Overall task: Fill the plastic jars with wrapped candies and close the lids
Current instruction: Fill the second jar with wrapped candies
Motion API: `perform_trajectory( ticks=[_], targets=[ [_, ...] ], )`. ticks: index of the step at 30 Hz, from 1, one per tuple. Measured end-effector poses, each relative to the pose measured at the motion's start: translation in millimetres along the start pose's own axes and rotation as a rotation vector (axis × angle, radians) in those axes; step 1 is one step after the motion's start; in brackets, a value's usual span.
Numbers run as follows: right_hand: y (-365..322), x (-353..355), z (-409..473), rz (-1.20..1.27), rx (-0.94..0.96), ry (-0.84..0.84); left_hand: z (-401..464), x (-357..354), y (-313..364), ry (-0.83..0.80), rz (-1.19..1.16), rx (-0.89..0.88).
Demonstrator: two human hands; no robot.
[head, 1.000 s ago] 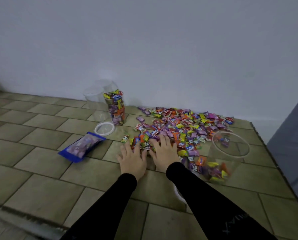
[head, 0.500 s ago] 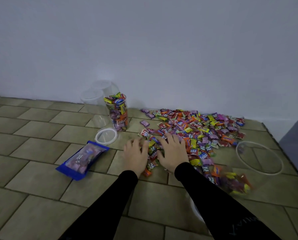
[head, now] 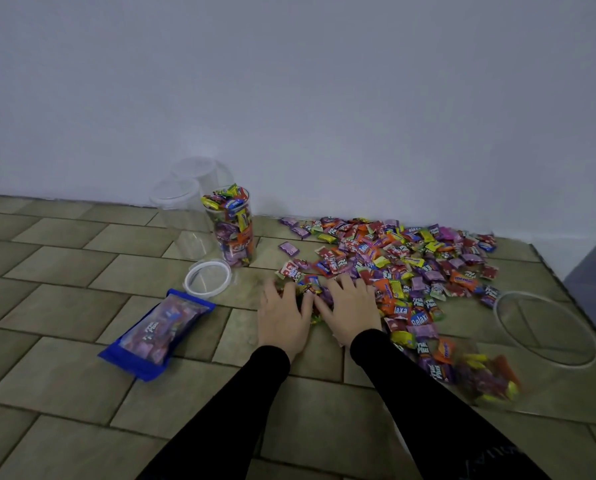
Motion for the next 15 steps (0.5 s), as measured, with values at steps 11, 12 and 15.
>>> perform_trajectory(
  ticks=[11, 12, 15],
  targets=[
    [7, 8, 8, 0.158, -0.108, 0.010, 11, -4, 15, 0.022, 0.055, -0.148],
    [8, 10, 10, 0.186, -0.123, 0.018, 12, -6, 14, 0.025, 0.070, -0.153],
    [13, 8, 13, 0.303, -0.219, -0.028, 14, -9, 15, 0.034, 0.098, -0.224]
  ],
)
Point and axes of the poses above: each hand's wrist, its own z-axis towards the middle knuckle, its own x-axis out of the back of the hand, y = z × x, the point moved 10 cm from there along z, towards the middle knuckle, and after that the axes turned 15 degrees about y, right-handed, at the moved point
